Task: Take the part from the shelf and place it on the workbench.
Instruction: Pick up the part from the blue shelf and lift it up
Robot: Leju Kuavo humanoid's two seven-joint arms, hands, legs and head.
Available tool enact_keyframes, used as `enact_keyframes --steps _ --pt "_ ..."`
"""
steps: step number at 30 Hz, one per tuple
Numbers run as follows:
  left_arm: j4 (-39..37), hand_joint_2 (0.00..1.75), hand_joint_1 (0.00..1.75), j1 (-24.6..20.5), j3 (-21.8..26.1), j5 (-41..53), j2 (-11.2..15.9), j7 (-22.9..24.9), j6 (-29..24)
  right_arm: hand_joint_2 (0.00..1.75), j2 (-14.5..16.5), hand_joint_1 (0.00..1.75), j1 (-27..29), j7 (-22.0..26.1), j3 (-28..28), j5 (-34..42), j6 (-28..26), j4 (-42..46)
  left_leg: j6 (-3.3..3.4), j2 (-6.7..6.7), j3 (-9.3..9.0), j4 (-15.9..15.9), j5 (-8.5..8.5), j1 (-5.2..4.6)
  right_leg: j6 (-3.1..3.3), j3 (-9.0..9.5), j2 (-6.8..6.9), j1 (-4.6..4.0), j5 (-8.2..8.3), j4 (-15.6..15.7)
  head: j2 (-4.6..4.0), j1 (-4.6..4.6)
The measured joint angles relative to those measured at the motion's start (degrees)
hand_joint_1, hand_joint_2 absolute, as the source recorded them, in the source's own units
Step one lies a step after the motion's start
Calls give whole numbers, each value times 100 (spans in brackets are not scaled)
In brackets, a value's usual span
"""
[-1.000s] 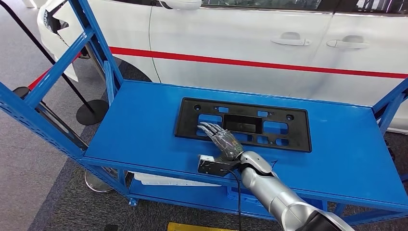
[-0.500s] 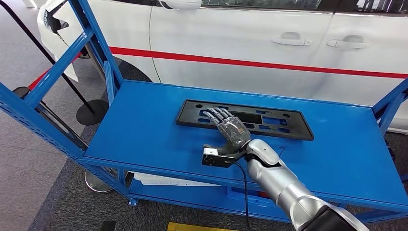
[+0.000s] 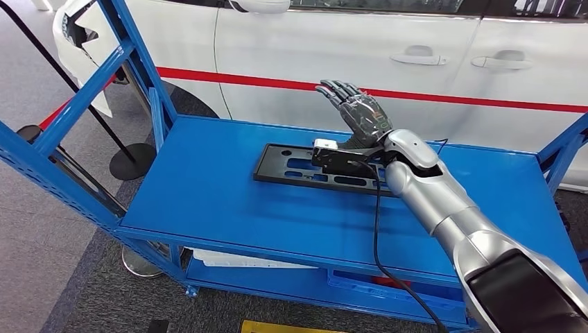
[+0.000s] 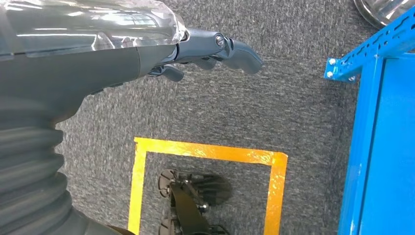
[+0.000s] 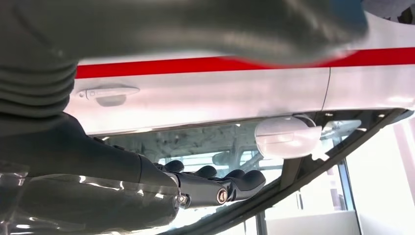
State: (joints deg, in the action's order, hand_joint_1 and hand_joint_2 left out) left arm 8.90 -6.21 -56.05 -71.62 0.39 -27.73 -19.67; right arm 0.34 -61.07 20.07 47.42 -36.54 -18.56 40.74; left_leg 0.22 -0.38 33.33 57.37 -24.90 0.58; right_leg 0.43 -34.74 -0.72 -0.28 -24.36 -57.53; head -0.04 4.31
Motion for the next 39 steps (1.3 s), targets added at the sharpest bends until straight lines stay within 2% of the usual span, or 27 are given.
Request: enact_keyframes --steps 5,9,24,27,32,35,39 --pt "0 175 0 8 -23 2 0 45 -44 175 21 0 29 41 22 4 -105 -63 0 0 1 -1 0 0 0 0 0 0 0 0 0 0" --pt "0 0 0 22 -25 -43 0 25 -90 175 77 0 63 72 57 8 -120 -121 0 0 1 -1 0 0 0 0 0 0 0 0 0 0" --pt "0 0 0 96 -39 -54 -2 71 -352 175 200 0 113 82 199 -24 -22 -294 0 -1 2 -1 0 0 0 0 1 0 0 0 0 0" --pt "0 0 0 96 -39 -84 2 122 -406 175 200 0 98 149 236 86 389 -323 0 -1 2 -1 0 0 0 0 1 0 0 0 0 0" --pt "0 0 0 105 -39 -156 17 217 -436 175 165 0 8 388 442 186 1518 -363 0 -1 0 0 0 0 0 0 1 0 0 0 0 0" --pt "0 0 0 125 -39 -162 19 303 -480 175 126 0 7 444 593 174 1672 -397 0 0 1 -1 0 0 0 -1 1 0 0 0 0 0" --pt "0 0 0 136 -41 -154 17 358 -543 175 112 0 89 420 754 114 1567 -475 0 0 1 -1 0 0 0 -1 0 0 0 0 0 0"
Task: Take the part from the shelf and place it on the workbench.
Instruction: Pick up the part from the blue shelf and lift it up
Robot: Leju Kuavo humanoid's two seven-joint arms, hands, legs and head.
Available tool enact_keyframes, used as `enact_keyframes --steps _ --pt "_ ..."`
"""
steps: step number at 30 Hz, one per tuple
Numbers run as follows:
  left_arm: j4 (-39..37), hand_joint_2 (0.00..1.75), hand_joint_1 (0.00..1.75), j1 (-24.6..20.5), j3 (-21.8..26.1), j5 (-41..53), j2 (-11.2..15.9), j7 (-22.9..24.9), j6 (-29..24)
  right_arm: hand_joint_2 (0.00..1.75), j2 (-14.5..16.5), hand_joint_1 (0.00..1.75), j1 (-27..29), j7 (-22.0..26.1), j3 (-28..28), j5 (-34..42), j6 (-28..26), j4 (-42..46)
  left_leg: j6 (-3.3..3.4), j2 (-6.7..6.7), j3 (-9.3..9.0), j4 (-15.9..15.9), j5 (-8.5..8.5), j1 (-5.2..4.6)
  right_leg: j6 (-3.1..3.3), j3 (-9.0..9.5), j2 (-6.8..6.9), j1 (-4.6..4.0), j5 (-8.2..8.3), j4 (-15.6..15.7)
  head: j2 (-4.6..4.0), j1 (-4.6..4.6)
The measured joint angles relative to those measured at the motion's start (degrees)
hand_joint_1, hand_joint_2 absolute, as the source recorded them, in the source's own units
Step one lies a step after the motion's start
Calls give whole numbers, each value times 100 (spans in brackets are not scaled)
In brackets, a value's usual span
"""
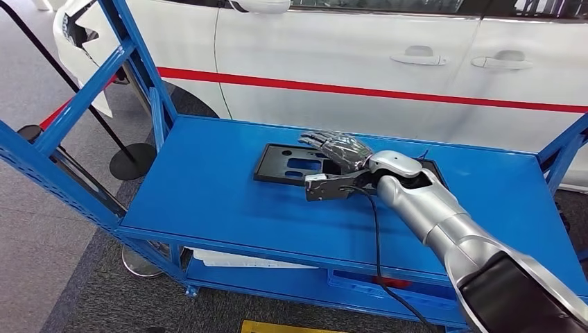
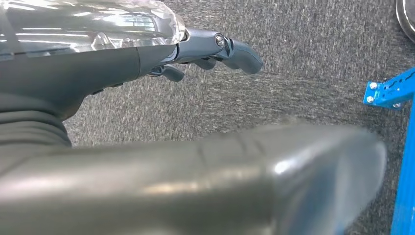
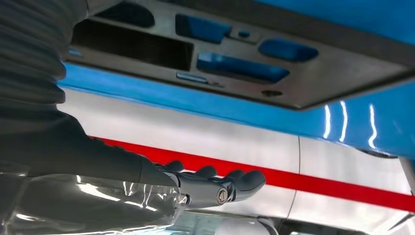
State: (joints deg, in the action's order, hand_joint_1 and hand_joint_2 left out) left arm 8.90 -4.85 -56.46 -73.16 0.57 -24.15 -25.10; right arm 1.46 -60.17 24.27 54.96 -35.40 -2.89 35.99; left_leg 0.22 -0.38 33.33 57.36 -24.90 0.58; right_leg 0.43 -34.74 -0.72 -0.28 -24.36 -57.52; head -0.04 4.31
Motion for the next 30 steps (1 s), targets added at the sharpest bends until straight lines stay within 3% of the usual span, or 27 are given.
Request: enact_keyframes --steps 22,30 --pt "0 0 0 17 -59 -101 37 -10 -55 175 163 0 318 -39 146 52 -613 -278 0 0 0 -1 0 1 1 0 1 -1 0 0 0 0" --pt "0 0 0 61 -57 -154 34 -72 -128 175 65 0 600 -281 97 208 -958 101 0 0 0 0 0 1 0 0 1 -1 0 0 0 0"
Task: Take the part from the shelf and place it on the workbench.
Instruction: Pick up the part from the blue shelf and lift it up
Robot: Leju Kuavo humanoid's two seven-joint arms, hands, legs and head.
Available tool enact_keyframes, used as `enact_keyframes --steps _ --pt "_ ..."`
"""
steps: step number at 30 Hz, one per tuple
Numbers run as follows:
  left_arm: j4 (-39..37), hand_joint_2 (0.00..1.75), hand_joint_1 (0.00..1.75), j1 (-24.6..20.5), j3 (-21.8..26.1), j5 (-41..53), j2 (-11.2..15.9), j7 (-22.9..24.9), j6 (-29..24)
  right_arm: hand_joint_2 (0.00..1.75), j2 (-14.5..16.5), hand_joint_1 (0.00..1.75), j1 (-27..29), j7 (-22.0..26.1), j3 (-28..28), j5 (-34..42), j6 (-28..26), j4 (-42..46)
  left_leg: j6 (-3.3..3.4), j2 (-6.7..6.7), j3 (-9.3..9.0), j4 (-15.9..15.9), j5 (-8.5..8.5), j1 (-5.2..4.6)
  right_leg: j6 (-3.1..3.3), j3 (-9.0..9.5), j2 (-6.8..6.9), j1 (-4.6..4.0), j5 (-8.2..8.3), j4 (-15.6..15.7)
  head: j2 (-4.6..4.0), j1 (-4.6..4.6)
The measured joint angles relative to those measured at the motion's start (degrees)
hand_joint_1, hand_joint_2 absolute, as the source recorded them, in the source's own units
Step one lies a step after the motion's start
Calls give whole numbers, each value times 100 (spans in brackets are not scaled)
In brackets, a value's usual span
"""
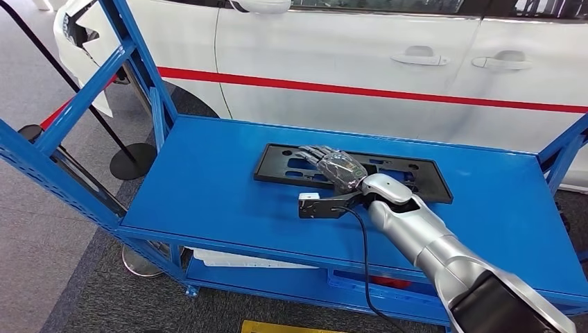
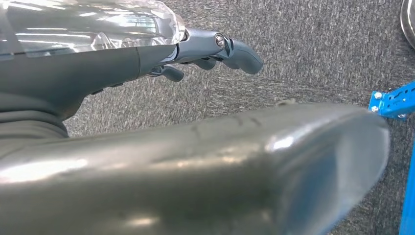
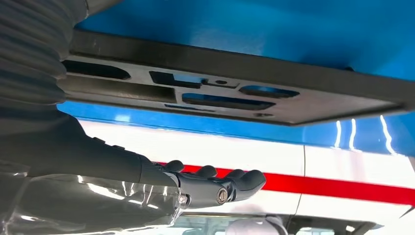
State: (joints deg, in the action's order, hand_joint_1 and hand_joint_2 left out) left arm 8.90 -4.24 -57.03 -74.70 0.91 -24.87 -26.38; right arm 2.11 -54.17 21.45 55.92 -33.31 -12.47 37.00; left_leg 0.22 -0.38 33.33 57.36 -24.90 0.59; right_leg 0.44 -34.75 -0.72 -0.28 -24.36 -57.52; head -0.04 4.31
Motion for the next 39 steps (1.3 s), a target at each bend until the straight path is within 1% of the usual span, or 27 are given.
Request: enact_keyframes --steps 8,11,17,21,25,29,39 --pt "0 0 0 2 -2 28 -28 -45 -13 175 -119 0 214 9 -360 332 -261 386 0 0 -1 0 0 0 0 0 -1 -1 0 0 0 0" --pt "0 0 0 -1 -3 44 -48 -54 -5 175 -116 0 240 22 -414 209 -439 352 0 0 0 0 0 0 0 0 -1 -1 0 0 0 0" --pt "0 0 0 -5 -10 43 -56 -91 -4 175 10 0 122 -160 -427 -230 -767 -111 0 0 0 0 0 1 0 0 0 -1 0 0 0 0" --pt "0 0 0 -5 -10 16 -57 -100 -14 175 57 0 -80 -242 -432 -409 -793 -556 0 0 0 0 0 0 0 1 0 0 0 0 0 0" --pt "0 0 0 -5 -14 0 -63 -81 -52 175 33 0 -222 -356 -468 -454 -733 -974 0 0 -1 1 0 -1 0 1 1 1 0 0 0 0" --pt "0 0 0 -5 -19 3 -67 -46 -67 175 -138 0 -247 -396 -544 -414 -723 -1251 1 -2 0 3 0 -2 0 1 2 3 0 0 0 0" --pt "0 0 0 -2 -39 -8 -67 -105 -27 175 -842 0 -285 -338 -871 -128 -773 -1562 3 -4 1 4 -2 -2 -1 1 3 4 1 1 0 0"
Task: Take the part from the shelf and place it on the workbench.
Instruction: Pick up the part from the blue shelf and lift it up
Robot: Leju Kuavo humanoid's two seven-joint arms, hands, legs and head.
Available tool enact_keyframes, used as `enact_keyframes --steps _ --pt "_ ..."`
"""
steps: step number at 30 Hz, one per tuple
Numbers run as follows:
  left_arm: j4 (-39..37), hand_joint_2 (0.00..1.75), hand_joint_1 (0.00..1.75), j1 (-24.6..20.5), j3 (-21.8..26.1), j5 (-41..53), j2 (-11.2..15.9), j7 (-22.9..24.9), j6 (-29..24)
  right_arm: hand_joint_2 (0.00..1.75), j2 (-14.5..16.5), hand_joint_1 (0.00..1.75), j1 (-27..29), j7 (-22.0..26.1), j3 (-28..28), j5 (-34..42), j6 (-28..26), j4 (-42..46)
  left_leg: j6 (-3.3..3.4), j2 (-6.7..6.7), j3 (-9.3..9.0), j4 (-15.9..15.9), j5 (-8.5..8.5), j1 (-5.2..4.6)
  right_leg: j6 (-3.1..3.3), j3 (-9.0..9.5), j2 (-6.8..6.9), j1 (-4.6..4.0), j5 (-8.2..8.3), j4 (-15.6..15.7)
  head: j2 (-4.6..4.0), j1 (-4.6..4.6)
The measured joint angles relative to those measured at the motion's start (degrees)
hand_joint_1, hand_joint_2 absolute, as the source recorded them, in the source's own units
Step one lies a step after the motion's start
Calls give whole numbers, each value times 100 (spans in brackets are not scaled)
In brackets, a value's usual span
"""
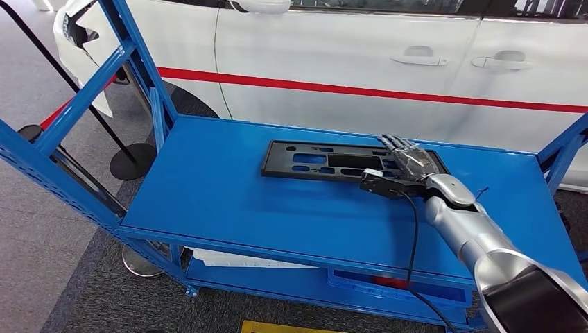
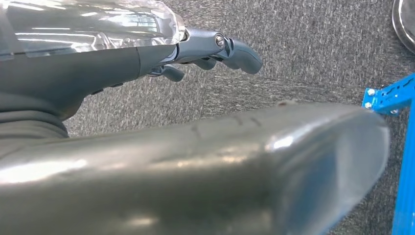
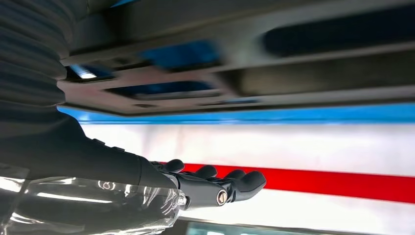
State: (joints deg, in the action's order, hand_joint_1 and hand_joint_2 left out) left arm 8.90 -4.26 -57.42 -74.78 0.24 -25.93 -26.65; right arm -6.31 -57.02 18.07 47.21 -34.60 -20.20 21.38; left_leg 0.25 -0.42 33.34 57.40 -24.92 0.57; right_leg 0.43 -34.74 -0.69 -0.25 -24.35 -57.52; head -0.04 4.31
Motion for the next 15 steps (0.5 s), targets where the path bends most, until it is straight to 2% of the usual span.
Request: enact_keyframes --steps 5,15 --pt "0 0 0 -4 -2 -33 1 -31 9 175 -180 0 -50 52 -185 70 -156 -33 0 2 -2 0 0 1 0 0 -2 -2 0 0 0 0" --pt "0 0 0 -12 -2 -95 0 -61 84 175 -209 0 -75 64 -306 -25 -140 -49 0 3 -1 -1 0 3 0 -1 -2 -4 0 0 0 -1"
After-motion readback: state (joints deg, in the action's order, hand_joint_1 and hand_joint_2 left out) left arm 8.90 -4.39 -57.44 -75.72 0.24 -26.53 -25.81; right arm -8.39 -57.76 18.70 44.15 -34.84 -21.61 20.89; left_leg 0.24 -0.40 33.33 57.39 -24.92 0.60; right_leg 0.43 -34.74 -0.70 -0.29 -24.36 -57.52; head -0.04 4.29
